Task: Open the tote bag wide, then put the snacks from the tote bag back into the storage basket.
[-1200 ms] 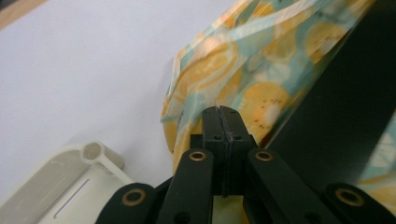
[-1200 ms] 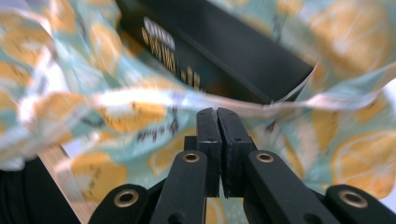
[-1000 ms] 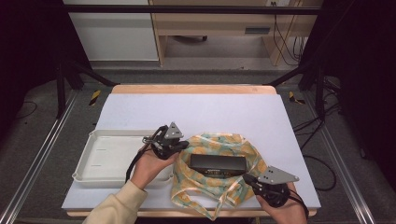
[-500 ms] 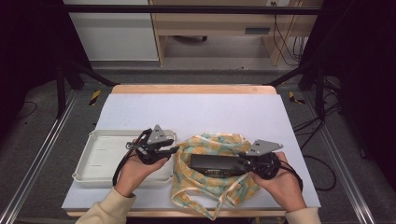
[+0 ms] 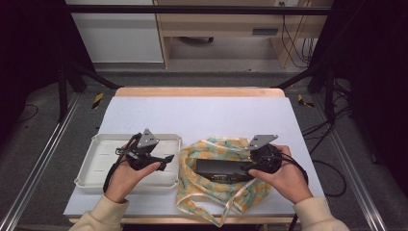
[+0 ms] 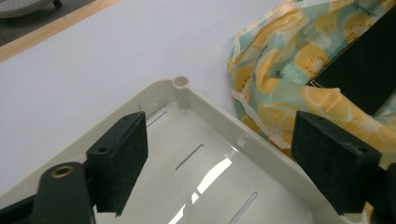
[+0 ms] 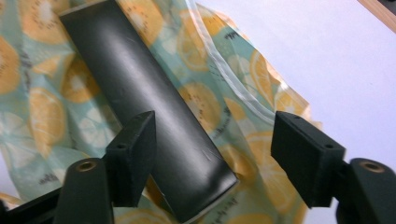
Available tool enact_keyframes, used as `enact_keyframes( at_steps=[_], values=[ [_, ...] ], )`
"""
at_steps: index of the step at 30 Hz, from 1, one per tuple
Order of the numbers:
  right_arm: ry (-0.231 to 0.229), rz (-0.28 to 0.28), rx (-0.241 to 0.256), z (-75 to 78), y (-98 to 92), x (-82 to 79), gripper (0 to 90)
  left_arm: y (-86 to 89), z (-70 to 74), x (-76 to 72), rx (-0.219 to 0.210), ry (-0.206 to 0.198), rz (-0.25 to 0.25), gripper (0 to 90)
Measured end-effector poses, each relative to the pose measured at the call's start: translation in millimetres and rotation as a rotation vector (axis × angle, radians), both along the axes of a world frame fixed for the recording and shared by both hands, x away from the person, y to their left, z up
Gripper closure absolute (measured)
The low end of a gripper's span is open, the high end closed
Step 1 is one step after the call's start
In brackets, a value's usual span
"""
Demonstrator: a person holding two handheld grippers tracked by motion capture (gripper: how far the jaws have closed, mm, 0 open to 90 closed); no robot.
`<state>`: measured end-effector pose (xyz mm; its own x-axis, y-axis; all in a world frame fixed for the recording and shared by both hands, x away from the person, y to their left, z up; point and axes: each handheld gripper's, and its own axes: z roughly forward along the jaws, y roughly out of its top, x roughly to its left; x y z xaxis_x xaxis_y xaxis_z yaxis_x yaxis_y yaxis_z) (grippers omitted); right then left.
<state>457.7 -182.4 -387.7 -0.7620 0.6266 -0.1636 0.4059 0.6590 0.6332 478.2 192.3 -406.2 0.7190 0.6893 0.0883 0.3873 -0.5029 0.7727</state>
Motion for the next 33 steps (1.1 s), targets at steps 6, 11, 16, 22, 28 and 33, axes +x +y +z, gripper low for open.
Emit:
enact_keyframes(
  at_steps=[6,11,16,22,28,33],
  values=[
    [0.026,0.067,-0.059,9.1,2.8,3.9,30.1,3.1,-1.5,-4.0,-0.017,-0.007,-0.005,11.6],
    [0.034,0.106,-0.096,13.5,7.7,7.8,31.9,10.5,-0.6,-3.7,-0.028,-0.015,0.017,10.6],
    [0.052,0.146,-0.151,12.0,12.6,13.5,38.5,15.3,0.6,-3.3,-0.026,-0.011,0.032,10.6],
    [0.073,0.192,-0.186,8.6,15.8,15.7,42.0,17.9,2.7,-3.9,-0.036,-0.012,0.029,10.7],
    [0.121,0.247,-0.199,-0.2,19.6,18.4,42.2,18.6,0.6,-2.9,-0.028,-0.003,0.025,10.7],
    [0.15,0.274,-0.202,-7.7,21.6,19.7,38.4,17.2,-2.1,-3.0,-0.02,0.006,0.016,10.8]
  ],
)
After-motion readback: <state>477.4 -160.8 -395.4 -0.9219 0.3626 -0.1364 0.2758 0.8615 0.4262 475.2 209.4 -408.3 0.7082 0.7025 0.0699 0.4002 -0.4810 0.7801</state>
